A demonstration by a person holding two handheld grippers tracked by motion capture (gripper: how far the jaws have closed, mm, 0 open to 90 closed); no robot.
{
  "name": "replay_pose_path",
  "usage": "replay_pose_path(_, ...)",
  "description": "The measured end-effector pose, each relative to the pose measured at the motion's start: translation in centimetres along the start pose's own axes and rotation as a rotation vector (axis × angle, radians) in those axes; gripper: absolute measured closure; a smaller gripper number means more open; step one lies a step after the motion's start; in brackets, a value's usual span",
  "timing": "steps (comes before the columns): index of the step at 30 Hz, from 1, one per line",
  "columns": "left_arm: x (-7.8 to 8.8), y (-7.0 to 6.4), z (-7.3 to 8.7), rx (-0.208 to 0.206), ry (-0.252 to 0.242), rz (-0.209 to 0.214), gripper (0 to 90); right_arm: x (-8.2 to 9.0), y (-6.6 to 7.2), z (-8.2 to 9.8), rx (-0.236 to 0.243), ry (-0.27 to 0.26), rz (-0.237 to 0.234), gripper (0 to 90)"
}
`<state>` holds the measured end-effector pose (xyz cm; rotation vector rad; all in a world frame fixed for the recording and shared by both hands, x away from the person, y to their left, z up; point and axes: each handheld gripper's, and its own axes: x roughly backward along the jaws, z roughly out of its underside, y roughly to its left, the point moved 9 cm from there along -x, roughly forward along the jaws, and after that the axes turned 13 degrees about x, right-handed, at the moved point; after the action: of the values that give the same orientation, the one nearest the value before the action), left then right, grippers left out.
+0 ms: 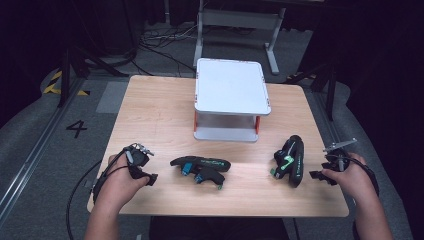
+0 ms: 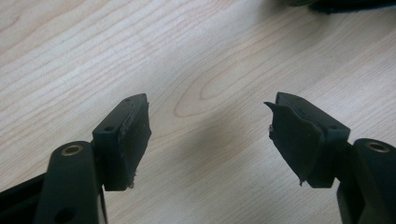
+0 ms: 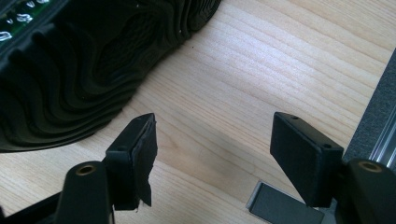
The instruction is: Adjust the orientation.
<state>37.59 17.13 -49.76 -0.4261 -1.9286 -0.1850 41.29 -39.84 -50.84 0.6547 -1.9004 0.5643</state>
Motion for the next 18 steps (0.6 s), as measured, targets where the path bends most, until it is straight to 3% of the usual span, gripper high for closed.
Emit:
replay_pose_path(15, 1.3, -1.4, -0.8, -0.011, -0.017, 0.019, 32.0, -0.3, 0.4, 0.3, 0.006, -0.002, -0.017, 31.6)
replay_pose_path(18, 1.9, -2.4, -1.3, -0.039, -0.038, 0.033, 32.1, -0.3, 0.6, 0.3, 0.006, -0.007, -0.024, 31.3)
